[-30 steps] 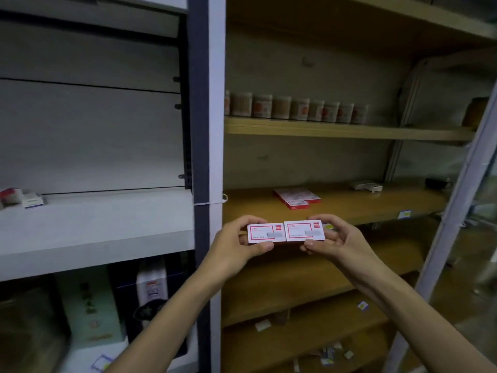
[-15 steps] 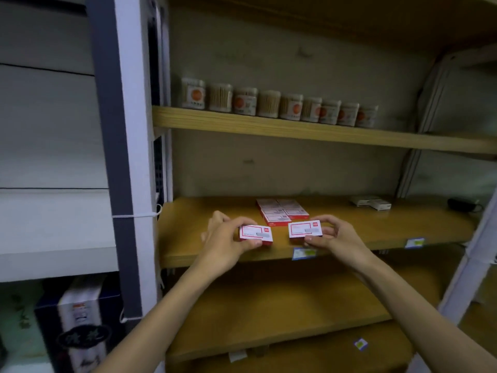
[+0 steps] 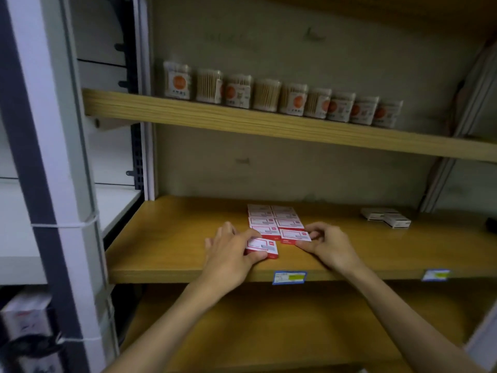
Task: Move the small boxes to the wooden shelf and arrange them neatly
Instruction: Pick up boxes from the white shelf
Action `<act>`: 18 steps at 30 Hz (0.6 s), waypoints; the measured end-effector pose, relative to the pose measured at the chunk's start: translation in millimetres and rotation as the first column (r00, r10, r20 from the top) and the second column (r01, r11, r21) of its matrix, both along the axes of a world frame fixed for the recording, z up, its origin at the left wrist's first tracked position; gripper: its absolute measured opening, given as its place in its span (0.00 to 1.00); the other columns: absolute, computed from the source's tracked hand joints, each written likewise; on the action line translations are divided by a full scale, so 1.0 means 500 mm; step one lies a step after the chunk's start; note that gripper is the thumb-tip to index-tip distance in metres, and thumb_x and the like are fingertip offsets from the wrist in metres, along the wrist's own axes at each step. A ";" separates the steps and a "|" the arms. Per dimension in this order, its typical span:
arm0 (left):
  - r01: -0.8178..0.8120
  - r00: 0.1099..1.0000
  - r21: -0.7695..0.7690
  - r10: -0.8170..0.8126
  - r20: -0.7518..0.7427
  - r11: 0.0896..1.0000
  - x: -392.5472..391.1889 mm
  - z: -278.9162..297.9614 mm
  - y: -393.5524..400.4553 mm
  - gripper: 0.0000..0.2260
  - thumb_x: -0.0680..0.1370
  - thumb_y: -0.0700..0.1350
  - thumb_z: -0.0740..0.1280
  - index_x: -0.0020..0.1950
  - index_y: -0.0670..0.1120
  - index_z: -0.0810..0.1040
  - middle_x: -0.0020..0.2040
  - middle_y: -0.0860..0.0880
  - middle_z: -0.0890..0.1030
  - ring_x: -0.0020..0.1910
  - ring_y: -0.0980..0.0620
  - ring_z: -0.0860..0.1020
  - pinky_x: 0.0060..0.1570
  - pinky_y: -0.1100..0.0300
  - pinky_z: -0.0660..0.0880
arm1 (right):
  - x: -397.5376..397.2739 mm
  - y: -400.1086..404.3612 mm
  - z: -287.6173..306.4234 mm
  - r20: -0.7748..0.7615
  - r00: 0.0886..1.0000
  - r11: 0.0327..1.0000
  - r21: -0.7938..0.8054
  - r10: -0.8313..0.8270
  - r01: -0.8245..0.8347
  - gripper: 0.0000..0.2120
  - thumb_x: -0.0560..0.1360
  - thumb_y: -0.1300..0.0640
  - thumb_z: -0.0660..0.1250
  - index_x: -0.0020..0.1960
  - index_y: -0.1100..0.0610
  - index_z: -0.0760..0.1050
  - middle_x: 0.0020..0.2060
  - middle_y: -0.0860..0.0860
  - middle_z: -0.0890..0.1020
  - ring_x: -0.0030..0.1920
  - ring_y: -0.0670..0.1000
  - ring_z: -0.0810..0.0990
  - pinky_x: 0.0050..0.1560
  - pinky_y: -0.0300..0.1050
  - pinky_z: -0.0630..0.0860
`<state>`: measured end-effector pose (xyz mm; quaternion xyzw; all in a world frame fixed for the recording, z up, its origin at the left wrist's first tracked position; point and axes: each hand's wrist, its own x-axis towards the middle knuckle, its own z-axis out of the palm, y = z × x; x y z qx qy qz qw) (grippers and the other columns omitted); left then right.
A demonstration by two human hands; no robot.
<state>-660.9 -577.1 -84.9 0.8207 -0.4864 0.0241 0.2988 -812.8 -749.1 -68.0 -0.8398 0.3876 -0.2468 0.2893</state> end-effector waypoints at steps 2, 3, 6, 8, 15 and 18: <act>-0.006 1.000 0.000 0.006 0.014 1.000 -0.019 0.000 -0.015 0.23 0.78 0.65 0.63 0.72 0.61 0.69 0.57 0.55 0.66 0.63 0.53 0.64 0.60 0.55 0.59 | 0.004 -0.004 -0.004 0.040 0.999 0.997 -0.066 -0.026 0.028 0.18 0.71 0.51 0.78 0.56 0.52 0.75 0.44 0.42 0.79 0.43 0.42 0.78 0.36 0.32 0.69; -0.010 1.000 0.005 0.010 0.013 1.000 -0.027 0.000 -0.022 0.24 0.78 0.65 0.62 0.72 0.61 0.69 0.58 0.55 0.66 0.64 0.53 0.64 0.61 0.54 0.60 | 0.005 -0.007 -0.005 0.052 0.998 0.996 -0.083 -0.032 0.036 0.17 0.70 0.51 0.78 0.54 0.52 0.75 0.44 0.43 0.79 0.44 0.42 0.78 0.37 0.32 0.70; -0.011 0.999 0.044 0.010 0.035 0.999 -0.054 0.001 -0.045 0.24 0.78 0.66 0.62 0.72 0.61 0.68 0.64 0.53 0.68 0.67 0.52 0.64 0.66 0.52 0.60 | 0.002 -0.020 -0.007 0.051 0.999 0.996 -0.085 -0.013 0.017 0.15 0.70 0.51 0.79 0.49 0.52 0.75 0.44 0.43 0.80 0.45 0.42 0.79 0.38 0.34 0.71; 0.003 0.998 0.058 -0.006 0.055 0.998 -0.074 0.004 -0.060 0.24 0.78 0.66 0.61 0.72 0.62 0.68 0.65 0.53 0.69 0.67 0.52 0.64 0.65 0.52 0.60 | -0.005 -0.037 -0.006 0.042 0.999 0.998 -0.064 0.014 -0.012 0.11 0.73 0.52 0.76 0.49 0.52 0.76 0.46 0.45 0.81 0.46 0.44 0.80 0.39 0.35 0.73; -0.028 0.992 0.044 0.022 0.127 0.999 -0.117 0.001 -0.109 0.24 0.76 0.68 0.63 0.68 0.59 0.73 0.60 0.53 0.75 0.64 0.51 0.70 0.61 0.51 0.64 | -0.046 -0.078 -0.008 0.124 0.990 0.996 0.045 0.074 -0.080 0.06 0.80 0.60 0.65 0.51 0.52 0.79 0.45 0.49 0.84 0.45 0.49 0.83 0.38 0.36 0.72; -0.082 0.987 0.008 0.080 0.139 0.997 -0.125 -0.001 -0.121 0.24 0.74 0.69 0.64 0.66 0.58 0.72 0.62 0.54 0.76 0.64 0.52 0.71 0.62 0.52 0.65 | -0.055 -0.079 -0.009 0.147 0.984 0.991 0.061 0.105 -0.115 0.07 0.80 0.61 0.65 0.51 0.52 0.79 0.45 0.51 0.84 0.46 0.49 0.82 0.39 0.40 0.75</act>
